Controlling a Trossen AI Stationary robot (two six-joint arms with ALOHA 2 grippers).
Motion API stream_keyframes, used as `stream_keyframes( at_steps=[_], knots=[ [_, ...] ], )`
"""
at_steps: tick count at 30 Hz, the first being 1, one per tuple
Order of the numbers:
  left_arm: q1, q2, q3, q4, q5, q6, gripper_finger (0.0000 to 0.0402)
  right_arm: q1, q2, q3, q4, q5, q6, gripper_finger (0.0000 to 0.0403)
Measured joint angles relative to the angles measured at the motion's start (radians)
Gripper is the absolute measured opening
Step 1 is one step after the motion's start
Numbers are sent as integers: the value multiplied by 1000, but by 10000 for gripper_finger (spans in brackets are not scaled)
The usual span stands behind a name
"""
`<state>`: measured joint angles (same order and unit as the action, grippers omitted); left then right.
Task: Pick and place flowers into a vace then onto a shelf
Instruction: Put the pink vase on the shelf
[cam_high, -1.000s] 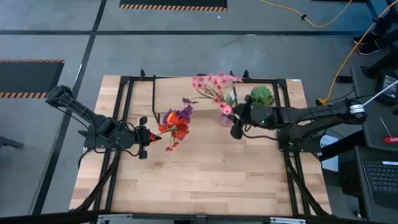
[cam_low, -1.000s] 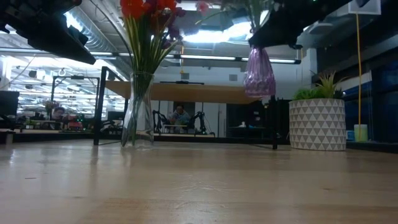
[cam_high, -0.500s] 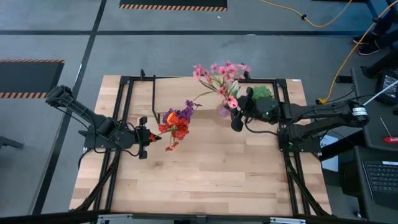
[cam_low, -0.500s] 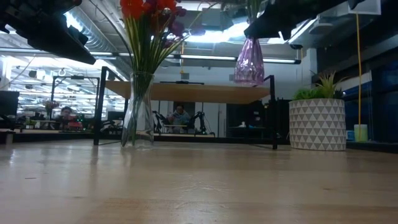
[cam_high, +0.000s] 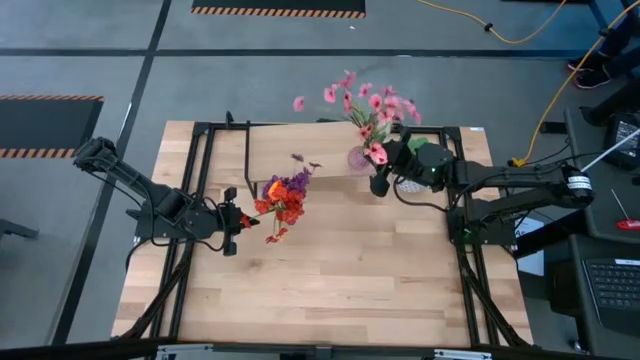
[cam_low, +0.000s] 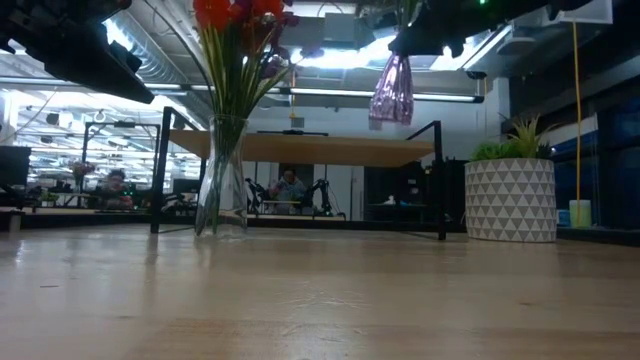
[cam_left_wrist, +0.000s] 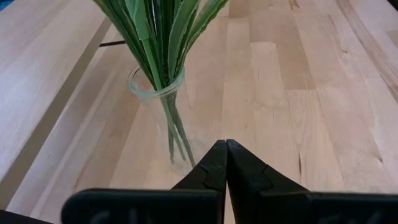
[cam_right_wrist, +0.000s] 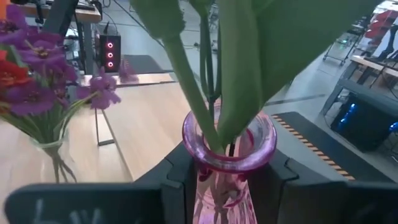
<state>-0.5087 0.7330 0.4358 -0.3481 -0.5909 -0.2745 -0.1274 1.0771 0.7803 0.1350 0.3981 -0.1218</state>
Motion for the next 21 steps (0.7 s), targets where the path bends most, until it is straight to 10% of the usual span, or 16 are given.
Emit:
stream_keyframes(
  at_steps=[21],
  knots=[
    [0,0,0,0,0,0,2,-106,49,202,-225,-160,68,98]
  ],
)
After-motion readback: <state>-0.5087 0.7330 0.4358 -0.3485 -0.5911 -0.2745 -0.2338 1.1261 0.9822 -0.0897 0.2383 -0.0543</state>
